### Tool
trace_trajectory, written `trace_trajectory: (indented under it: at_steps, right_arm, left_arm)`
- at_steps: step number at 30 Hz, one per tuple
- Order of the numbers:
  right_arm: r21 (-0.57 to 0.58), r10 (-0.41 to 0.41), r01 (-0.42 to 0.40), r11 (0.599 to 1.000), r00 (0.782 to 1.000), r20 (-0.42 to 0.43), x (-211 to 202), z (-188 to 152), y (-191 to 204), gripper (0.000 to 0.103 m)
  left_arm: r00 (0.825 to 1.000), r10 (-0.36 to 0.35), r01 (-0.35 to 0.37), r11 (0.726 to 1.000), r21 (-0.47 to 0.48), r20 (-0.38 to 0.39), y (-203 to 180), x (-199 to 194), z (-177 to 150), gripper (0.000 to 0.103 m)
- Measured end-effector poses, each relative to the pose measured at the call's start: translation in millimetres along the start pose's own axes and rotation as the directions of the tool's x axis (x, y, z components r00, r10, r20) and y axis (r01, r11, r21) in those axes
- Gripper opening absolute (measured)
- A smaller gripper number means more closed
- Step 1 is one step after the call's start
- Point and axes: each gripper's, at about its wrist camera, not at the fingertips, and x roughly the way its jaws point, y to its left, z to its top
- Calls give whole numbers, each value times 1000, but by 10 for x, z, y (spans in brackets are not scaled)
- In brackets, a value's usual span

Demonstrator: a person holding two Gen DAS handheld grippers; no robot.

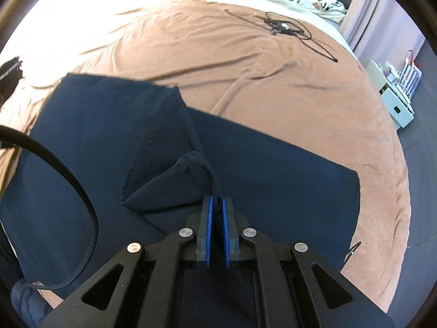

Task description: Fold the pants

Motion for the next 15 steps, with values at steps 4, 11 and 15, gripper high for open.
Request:
trace_trajectory:
  at_steps: [4,11,15]
  right_arm:
    - [36,-2,0,999,999,40,-100,-38,-57,4]
    - [143,-134,122,982,988,79,-247,-99,-320,4]
    - [224,-229,209,952,971,66,-289,-123,-497,4]
  left_arm:
    - [1000,10,-10,1000,7,-7,-11,33,4,36]
    - [1000,10,-10,1000,8,-7,-26,29,7,36]
    - [1000,5,-5,1000,4,-5,-10,22,7,36]
